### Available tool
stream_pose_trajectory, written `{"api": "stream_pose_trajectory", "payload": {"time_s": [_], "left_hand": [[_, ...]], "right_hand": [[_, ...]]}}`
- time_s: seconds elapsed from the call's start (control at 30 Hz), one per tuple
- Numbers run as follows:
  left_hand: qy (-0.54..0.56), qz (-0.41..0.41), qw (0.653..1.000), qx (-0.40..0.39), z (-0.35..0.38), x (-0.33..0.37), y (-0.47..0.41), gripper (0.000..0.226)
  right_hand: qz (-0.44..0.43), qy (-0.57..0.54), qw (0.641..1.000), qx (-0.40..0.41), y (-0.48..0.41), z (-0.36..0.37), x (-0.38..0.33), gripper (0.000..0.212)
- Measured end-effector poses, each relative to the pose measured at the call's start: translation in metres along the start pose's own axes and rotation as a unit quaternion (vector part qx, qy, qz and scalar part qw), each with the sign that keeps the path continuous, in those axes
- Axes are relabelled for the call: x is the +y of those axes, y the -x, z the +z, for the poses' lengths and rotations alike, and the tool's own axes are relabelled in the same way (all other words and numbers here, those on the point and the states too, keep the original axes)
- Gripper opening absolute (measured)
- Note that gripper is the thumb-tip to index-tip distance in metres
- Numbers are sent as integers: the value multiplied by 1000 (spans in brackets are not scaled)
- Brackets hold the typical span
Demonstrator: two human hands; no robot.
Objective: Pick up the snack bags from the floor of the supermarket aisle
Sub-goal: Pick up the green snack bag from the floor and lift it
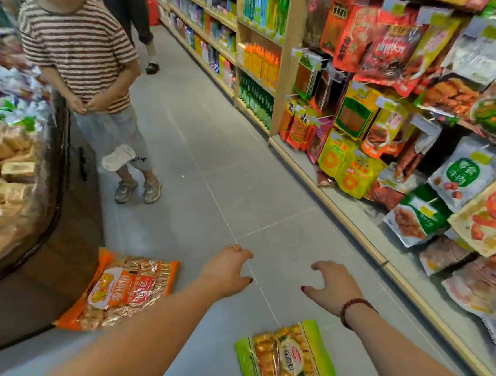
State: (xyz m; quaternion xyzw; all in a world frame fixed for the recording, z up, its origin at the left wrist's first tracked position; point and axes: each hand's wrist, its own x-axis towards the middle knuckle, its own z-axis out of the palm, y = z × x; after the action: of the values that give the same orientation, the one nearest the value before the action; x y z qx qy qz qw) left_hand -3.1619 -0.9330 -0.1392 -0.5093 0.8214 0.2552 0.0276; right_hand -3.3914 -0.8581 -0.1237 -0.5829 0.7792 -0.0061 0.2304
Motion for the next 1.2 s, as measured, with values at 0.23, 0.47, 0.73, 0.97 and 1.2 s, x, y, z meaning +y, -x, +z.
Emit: {"api": "stream_pose_trajectory", "payload": {"time_s": [0.23, 0.47, 0.73, 0.97, 1.2], "left_hand": [[68, -177, 979, 74, 32, 50, 25, 61], [102, -307, 939, 119, 68, 84, 69, 60], [183, -422, 874, 153, 119, 88, 98, 59], [300, -562, 739, 220, 185, 115, 83, 61], [400, -662, 555, 305, 269, 149, 34, 61]], "right_hand": [[-142, 39, 987, -65, -47, -27, 35, 63], [-253, 83, 957, -115, -60, -29, 26, 62], [-343, 129, 916, -165, -80, -2, 7, 62], [-415, 189, 856, -243, -133, 30, 9, 61], [-458, 185, 808, -320, -187, 90, 22, 60]]}}
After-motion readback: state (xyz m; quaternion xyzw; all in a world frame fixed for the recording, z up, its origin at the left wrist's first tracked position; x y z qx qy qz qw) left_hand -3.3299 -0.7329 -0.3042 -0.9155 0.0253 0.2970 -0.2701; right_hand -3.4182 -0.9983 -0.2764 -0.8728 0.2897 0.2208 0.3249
